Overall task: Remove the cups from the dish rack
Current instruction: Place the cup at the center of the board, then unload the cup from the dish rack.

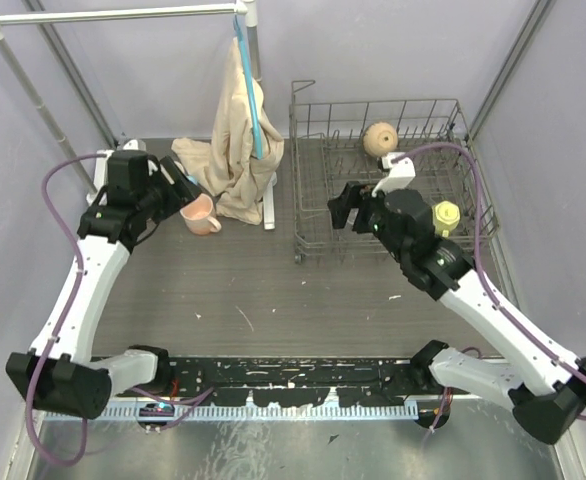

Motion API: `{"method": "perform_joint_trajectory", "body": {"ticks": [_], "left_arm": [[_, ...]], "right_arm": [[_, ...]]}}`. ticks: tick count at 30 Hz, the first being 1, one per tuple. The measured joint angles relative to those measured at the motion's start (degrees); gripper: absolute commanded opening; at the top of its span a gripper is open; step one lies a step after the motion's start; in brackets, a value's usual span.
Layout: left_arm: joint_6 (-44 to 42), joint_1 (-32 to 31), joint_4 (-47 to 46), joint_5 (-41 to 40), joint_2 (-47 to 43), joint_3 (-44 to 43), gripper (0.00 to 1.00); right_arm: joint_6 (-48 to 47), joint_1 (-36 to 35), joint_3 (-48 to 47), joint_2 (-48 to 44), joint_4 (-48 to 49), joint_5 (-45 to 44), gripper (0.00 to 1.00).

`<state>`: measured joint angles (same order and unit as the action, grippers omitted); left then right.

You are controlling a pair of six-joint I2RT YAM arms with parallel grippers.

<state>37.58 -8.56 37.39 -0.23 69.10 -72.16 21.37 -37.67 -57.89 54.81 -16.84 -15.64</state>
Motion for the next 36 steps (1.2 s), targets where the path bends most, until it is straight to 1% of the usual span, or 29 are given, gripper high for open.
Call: {"method": "perform_joint_trajectory", "body": {"ticks": [4,8,13,19,24,36], "left_arm": [[-0.26,-2.67,-0.68,0.63,-5.25,3.85,0.75],[-0.61,-3.02,-1.42,1.51,-10.23,6.91,0.77],[-1.05,-3.02,-2.43,2.82,-16.26,10.45,0.79],[-1.11,-3.02,-2.86,4.44,-18.88,11.63,0.8],[-1.05,-3.02,-4.02,5.84,-18.88,12.9,0.8],[-0.92,-3.02,-4.94,6.45,-20.37,13.46,0.82]], "right_arm": [[-0.94,3.15,-6.14,7.78,-3.67,-0.72,0.83],[-1.4,7.17,-11.39,16.98,-6.36,0.17,0.83],[-1.62,9.79,-12.59,24.7,-9.55,0.0,0.83],[-2.1,11.61,-13.44,27.3,-12.57,0.09,0.84],[-3.58,12.02,-18.16,32.48,-14.51,-0.02,0.84],[-5.6,12.94,-18.88,38.14,-16.65,0.31,0.85]]}}
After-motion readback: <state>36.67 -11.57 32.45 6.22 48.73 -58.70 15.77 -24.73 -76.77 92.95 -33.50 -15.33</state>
